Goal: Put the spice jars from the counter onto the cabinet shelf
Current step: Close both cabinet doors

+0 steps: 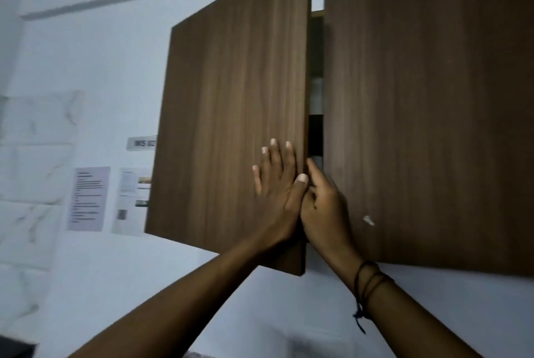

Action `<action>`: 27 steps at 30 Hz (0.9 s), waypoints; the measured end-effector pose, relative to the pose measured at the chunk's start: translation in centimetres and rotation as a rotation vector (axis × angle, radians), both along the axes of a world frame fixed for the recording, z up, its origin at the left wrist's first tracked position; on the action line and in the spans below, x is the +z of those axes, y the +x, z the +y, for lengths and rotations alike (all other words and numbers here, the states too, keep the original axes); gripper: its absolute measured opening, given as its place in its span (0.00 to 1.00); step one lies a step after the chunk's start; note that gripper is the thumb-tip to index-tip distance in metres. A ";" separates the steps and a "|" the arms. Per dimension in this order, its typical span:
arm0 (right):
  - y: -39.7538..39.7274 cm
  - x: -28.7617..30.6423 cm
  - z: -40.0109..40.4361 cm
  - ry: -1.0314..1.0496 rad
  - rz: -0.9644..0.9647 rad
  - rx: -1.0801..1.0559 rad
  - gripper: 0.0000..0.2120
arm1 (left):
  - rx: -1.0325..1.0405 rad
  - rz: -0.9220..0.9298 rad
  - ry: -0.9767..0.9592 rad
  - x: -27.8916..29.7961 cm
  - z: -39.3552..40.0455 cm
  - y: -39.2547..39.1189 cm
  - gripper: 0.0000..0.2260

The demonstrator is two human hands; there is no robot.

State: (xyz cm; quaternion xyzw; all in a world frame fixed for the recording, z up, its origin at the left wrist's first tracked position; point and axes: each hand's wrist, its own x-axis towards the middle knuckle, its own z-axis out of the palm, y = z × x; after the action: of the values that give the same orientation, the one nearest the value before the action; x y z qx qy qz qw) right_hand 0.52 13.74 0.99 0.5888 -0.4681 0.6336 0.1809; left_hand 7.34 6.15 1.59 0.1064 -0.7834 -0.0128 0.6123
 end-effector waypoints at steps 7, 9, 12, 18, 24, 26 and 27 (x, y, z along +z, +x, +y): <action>-5.6 0.3 -1.7 -0.018 0.397 -0.661 0.20 | 0.106 -0.145 -0.023 0.5 -2.6 -4.9 0.29; -6.8 0.3 -2.0 0.076 0.408 -0.722 0.23 | 0.138 -0.197 -0.037 0.6 -3.3 -6.0 0.29; -8.1 0.0 -3.0 0.230 0.410 -0.804 0.28 | 0.207 -0.265 -0.047 0.8 -4.6 -7.2 0.31; -9.5 -0.1 -4.4 0.332 0.457 -0.899 0.35 | 0.273 -0.292 -0.082 0.8 -6.4 -9.0 0.32; -11.5 -1.2 -5.4 0.346 0.460 -0.891 0.30 | 0.326 -0.314 -0.099 0.5 -8.1 -10.6 0.32; -11.9 -1.2 -5.7 0.335 0.469 -0.893 0.29 | 0.346 -0.295 -0.115 0.3 -8.6 -10.9 0.32; -11.9 -1.2 -5.8 0.331 0.472 -0.895 0.29 | 0.354 -0.289 -0.124 0.4 -8.7 -11.0 0.33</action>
State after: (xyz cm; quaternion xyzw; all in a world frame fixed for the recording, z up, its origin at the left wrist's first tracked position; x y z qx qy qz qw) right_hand -11.41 7.97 -0.20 0.4787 -0.7140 0.2625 0.4384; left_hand -3.62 -2.55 1.94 0.2051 -0.8314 0.1582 0.4916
